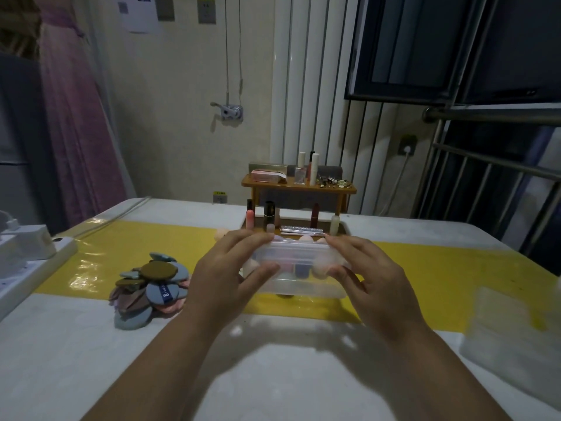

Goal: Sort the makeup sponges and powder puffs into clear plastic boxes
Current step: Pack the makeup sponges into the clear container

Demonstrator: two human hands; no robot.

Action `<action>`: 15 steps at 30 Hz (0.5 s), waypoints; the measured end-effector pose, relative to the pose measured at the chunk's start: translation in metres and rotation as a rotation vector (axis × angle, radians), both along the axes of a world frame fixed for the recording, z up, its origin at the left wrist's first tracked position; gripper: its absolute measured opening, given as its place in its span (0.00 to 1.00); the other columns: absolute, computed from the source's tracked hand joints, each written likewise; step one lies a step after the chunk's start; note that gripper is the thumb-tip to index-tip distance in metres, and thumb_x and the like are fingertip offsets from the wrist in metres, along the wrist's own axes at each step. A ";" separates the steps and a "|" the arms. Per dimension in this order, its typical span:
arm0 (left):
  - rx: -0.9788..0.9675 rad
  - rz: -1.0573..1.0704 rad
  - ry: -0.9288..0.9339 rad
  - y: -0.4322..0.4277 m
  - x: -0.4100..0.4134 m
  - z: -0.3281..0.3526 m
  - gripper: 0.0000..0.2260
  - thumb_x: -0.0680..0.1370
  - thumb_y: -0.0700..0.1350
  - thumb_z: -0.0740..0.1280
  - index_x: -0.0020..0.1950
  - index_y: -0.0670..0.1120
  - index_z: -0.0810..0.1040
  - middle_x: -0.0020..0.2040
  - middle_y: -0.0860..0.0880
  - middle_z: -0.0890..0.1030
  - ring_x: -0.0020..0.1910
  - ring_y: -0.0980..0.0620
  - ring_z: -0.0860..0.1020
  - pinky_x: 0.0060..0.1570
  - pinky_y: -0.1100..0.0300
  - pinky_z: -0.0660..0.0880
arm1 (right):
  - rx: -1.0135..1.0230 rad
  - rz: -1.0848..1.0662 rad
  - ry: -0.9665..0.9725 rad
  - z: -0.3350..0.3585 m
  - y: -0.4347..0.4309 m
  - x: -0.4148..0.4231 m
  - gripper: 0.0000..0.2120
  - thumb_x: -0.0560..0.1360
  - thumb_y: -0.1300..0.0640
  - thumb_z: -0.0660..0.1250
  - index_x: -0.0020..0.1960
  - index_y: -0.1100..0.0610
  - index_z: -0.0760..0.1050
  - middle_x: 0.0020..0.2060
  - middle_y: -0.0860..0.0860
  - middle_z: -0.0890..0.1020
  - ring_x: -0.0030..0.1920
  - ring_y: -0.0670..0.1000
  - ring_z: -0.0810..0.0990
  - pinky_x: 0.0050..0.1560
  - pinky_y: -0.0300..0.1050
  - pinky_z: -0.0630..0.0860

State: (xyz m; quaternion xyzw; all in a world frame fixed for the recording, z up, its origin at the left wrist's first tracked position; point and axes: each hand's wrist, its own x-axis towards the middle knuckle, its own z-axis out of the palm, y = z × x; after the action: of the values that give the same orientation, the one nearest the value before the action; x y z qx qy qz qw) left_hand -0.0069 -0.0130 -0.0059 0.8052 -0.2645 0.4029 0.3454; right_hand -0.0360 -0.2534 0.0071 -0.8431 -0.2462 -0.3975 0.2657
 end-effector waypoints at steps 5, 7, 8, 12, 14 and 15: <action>0.072 0.055 -0.105 -0.001 -0.001 0.004 0.27 0.80 0.63 0.57 0.62 0.42 0.81 0.56 0.44 0.82 0.52 0.53 0.77 0.44 0.62 0.76 | -0.062 -0.024 -0.059 0.002 0.003 -0.001 0.20 0.79 0.48 0.61 0.68 0.53 0.76 0.57 0.53 0.81 0.49 0.50 0.82 0.46 0.32 0.72; 0.092 0.075 -0.131 -0.001 -0.002 0.006 0.27 0.81 0.62 0.56 0.62 0.42 0.80 0.56 0.43 0.82 0.52 0.53 0.77 0.44 0.63 0.74 | -0.067 -0.032 -0.070 0.003 0.004 -0.001 0.20 0.79 0.48 0.61 0.68 0.53 0.76 0.57 0.53 0.81 0.49 0.52 0.82 0.44 0.37 0.75; 0.099 0.081 -0.143 -0.001 -0.002 0.007 0.27 0.81 0.62 0.56 0.62 0.42 0.80 0.55 0.43 0.82 0.52 0.53 0.77 0.45 0.63 0.74 | -0.072 -0.037 -0.075 0.003 0.004 -0.002 0.20 0.79 0.47 0.61 0.68 0.53 0.76 0.57 0.54 0.81 0.49 0.52 0.82 0.43 0.40 0.76; 0.184 0.098 -0.276 0.001 -0.001 0.009 0.24 0.81 0.56 0.60 0.60 0.38 0.81 0.53 0.40 0.84 0.49 0.46 0.82 0.46 0.60 0.77 | -0.103 -0.049 -0.072 0.004 0.004 -0.002 0.20 0.79 0.47 0.63 0.67 0.55 0.77 0.56 0.55 0.82 0.50 0.56 0.83 0.44 0.48 0.81; 0.225 0.096 -0.344 0.001 0.000 0.012 0.23 0.79 0.54 0.63 0.58 0.35 0.82 0.51 0.38 0.84 0.46 0.43 0.84 0.46 0.56 0.79 | -0.099 -0.044 -0.074 0.004 0.005 -0.003 0.19 0.79 0.49 0.64 0.67 0.56 0.77 0.56 0.56 0.82 0.50 0.57 0.83 0.45 0.53 0.82; 0.224 0.098 -0.363 0.001 0.000 0.013 0.22 0.79 0.54 0.63 0.58 0.35 0.82 0.51 0.38 0.84 0.45 0.42 0.84 0.46 0.55 0.79 | -0.095 -0.043 -0.080 0.004 0.005 -0.004 0.19 0.78 0.50 0.65 0.67 0.56 0.77 0.56 0.56 0.82 0.50 0.58 0.83 0.44 0.54 0.82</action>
State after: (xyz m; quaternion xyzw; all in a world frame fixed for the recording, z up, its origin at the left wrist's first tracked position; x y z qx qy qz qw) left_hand -0.0070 -0.0118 0.0069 0.7649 -0.3260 0.5255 0.1803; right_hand -0.0398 -0.2487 0.0107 -0.8432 -0.2571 -0.4246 0.2066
